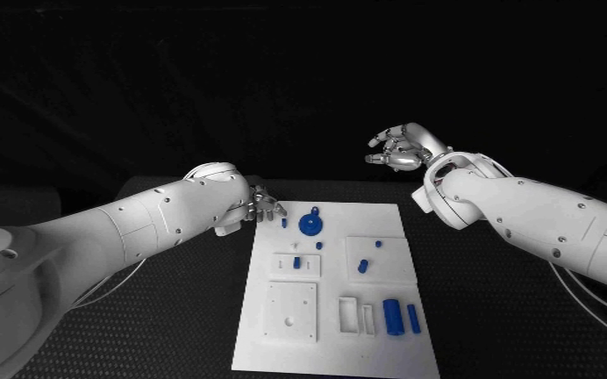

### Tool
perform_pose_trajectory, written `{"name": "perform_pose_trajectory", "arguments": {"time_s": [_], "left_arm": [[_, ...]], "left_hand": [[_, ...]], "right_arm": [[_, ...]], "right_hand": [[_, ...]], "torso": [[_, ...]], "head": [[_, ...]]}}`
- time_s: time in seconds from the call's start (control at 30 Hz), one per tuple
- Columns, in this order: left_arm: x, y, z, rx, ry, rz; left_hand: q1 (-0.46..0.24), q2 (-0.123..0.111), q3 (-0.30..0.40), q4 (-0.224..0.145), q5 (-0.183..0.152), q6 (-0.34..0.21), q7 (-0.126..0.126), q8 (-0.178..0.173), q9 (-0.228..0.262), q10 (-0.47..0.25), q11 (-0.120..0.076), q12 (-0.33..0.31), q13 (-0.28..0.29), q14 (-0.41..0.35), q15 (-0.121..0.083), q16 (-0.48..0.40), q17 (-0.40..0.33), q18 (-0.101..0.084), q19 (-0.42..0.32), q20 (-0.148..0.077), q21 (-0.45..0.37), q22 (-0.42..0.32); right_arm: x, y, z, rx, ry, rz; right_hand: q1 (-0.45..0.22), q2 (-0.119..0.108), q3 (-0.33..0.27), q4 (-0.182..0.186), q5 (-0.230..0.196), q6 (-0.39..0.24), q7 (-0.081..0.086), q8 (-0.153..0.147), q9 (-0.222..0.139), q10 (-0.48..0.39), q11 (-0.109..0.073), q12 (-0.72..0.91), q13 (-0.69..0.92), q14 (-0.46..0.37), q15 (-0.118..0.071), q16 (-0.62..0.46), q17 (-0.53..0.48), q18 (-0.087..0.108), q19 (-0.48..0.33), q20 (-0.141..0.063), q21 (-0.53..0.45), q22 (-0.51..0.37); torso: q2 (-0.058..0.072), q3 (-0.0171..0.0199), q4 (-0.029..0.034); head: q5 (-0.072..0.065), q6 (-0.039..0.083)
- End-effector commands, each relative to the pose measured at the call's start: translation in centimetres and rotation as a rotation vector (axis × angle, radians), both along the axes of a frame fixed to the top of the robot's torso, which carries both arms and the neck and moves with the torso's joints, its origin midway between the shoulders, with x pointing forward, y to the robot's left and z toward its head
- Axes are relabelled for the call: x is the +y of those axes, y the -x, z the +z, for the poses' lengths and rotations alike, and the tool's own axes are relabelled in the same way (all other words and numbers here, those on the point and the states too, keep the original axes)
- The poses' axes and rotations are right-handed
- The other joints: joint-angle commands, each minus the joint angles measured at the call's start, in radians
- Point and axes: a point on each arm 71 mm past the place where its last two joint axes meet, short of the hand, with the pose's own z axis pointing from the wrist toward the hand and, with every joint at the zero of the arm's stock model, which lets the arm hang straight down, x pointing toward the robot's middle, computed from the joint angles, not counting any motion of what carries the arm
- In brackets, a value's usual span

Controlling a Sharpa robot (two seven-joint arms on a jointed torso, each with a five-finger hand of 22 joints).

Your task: Assemble the parts on the task board

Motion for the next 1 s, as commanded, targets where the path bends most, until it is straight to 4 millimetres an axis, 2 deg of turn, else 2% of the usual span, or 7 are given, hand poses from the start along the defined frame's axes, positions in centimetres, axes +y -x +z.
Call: {"name": "perform_pose_trajectory", "arguments": {"time_s": [0.03,0.13,0.47,0.73,1.0], "left_arm": [[-0.4,-0.1,-0.1,0.022,-0.016,-0.033],[-0.6,-0.2,-0.1,0.022,-0.011,-0.031],[-1.4,-0.3,-0.5,0.044,0.010,-0.036],[-1.5,-0.4,-0.9,0.071,0.022,-0.027],[-1.6,-0.5,-1.0,0.077,0.024,-0.028]], "left_hand": [[-0.003,0.001,0.000,0.008,-0.004,-0.007,0.000,-0.006,-0.001,-0.006,-0.001,-0.006,-0.001,-0.006,0.000,-0.005,-0.001,-0.015,-0.006,-0.117,-0.005,0.001],[-0.002,0.003,0.000,0.008,-0.004,-0.007,0.000,-0.007,-0.002,-0.007,-0.001,-0.006,-0.001,-0.006,0.000,-0.005,-0.002,-0.015,-0.007,-0.117,-0.006,0.001],[-0.002,0.016,-0.007,0.009,-0.004,-0.012,0.002,-0.008,-0.004,-0.011,0.001,-0.007,-0.002,-0.010,0.003,-0.005,-0.004,-0.017,-0.011,-0.116,-0.009,0.003],[0.007,0.050,-0.018,-0.004,0.000,-0.023,0.006,-0.011,-0.010,-0.017,0.004,-0.007,-0.002,-0.016,0.006,-0.004,-0.008,-0.019,-0.015,-0.115,-0.013,0.008],[0.019,0.072,-0.026,-0.024,0.005,-0.026,0.007,-0.011,-0.013,-0.021,0.006,-0.007,-0.003,-0.020,0.007,-0.003,-0.011,-0.020,-0.018,-0.114,-0.016,0.013]], "right_arm": [[0.2,0.0,0.0,0.002,0.002,0.014],[0.3,0.0,0.0,0.002,0.002,0.015],[0.5,0.0,0.0,0.002,0.001,0.019],[0.7,0.1,0.0,0.002,0.000,0.023],[0.7,0.1,0.0,0.001,-0.001,0.024]], "right_hand": [[-0.007,0.003,-0.005,0.001,0.006,-0.001,0.006,-0.005,-0.001,-0.009,0.000,0.007,-0.001,-0.006,0.003,0.005,-0.001,0.012,-0.007,0.003,-0.005,0.020],[-0.007,0.003,-0.005,0.001,0.006,-0.001,0.006,-0.005,-0.001,-0.010,0.000,0.007,-0.001,-0.006,0.003,0.005,-0.001,0.012,-0.007,0.003,-0.005,0.020],[-0.008,0.004,-0.005,0.001,0.006,-0.002,0.006,-0.005,-0.002,-0.010,0.000,0.008,-0.002,-0.007,0.003,0.006,-0.002,0.012,-0.007,0.003,-0.005,0.020],[-0.008,0.004,-0.006,0.001,0.007,-0.002,0.006,-0.005,-0.002,-0.010,0.000,0.008,-0.003,-0.007,0.003,0.006,-0.002,0.012,-0.007,0.003,-0.005,0.020],[-0.008,0.004,-0.006,0.001,0.007,-0.002,0.006,-0.005,-0.002,-0.010,0.000,0.009,-0.004,-0.007,0.003,0.006,-0.002,0.012,-0.007,0.003,-0.005,0.020]], "torso": [[0.003,-0.0003,-0.0024],[0.004,-0.0009,-0.0037],[0.002,-0.0002,-0.0020],[0.002,0.0004,-0.0019],[0.002,0.0000,-0.0012]], "head": [[-0.001,0.000],[-0.001,0.001],[-0.005,0.001],[-0.007,0.000],[-0.008,-0.003]]}}
